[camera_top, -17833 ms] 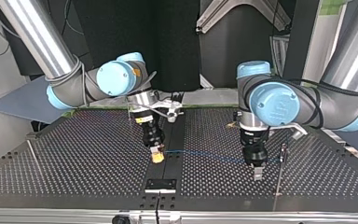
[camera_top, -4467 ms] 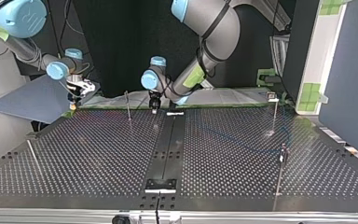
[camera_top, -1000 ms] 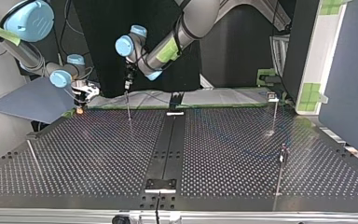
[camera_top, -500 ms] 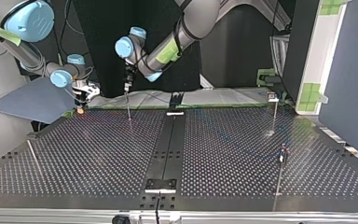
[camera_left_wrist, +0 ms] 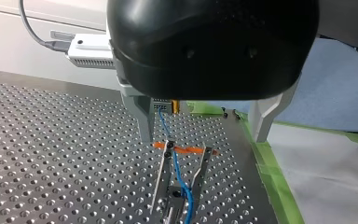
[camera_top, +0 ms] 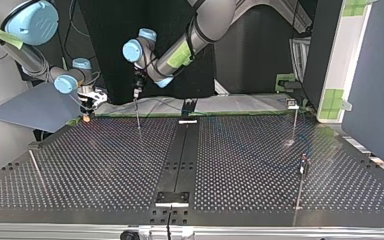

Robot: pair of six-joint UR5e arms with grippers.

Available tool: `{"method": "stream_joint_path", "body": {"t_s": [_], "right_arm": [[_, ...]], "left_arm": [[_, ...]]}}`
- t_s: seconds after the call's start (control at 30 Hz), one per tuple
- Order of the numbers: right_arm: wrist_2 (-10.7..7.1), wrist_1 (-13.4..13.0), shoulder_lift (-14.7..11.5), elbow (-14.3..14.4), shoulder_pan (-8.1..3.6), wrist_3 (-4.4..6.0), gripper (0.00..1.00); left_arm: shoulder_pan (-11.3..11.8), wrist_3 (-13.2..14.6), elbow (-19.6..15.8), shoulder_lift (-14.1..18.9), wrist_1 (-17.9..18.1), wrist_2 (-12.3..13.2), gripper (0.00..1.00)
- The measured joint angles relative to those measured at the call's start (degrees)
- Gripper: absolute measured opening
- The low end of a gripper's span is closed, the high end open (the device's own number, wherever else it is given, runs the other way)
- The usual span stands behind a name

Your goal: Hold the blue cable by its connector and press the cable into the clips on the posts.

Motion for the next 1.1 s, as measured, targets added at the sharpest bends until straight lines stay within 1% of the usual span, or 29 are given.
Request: {"method": "stream_joint_path", "body": {"t_s": [0.33,0.43,0.53,0.6,0.7,0.83,0.97,1.1], "right_arm": [[-0.24,-0.01,0.06,0.0,0.15,0.0,0.0],[-0.26,-0.01,0.07,0.0,0.16,0.0,0.0],[-0.29,-0.01,0.07,0.0,0.17,0.0,0.0],[-0.29,-0.01,0.08,0.0,0.17,0.0,0.0],[-0.31,-0.01,0.1,0.0,0.17,0.0,0.0],[-0.31,0.01,0.14,0.0,0.25,-0.02,0.0],[-0.28,0.0,0.15,0.0,0.41,-0.04,0.0],[-0.24,-0.02,0.19,0.0,0.5,-0.01,0.0]], "left_arm": [[0.05,-0.03,-1.2,0.06,-0.16,-0.16,1.0],[-0.38,0.03,-1.77,0.3,-1.23,-0.95,1.0],[-1.07,0.0,-2.91,1.21,-2.38,-2.35,1.0],[-1.48,-0.04,-3.89,2.1,-2.5,-3.22,1.0],[-1.77,-0.07,-5.42,3.49,-2.42,-3.76,1.0],[-2.69,-0.02,-7.39,5.13,-1.48,-3.75,1.0],[-3.55,-0.06,-9.53,7.19,0.44,-3.64,1.0],[-4.21,0.88,-11.56,9.2,2.44,-3.45,1.0]]}}
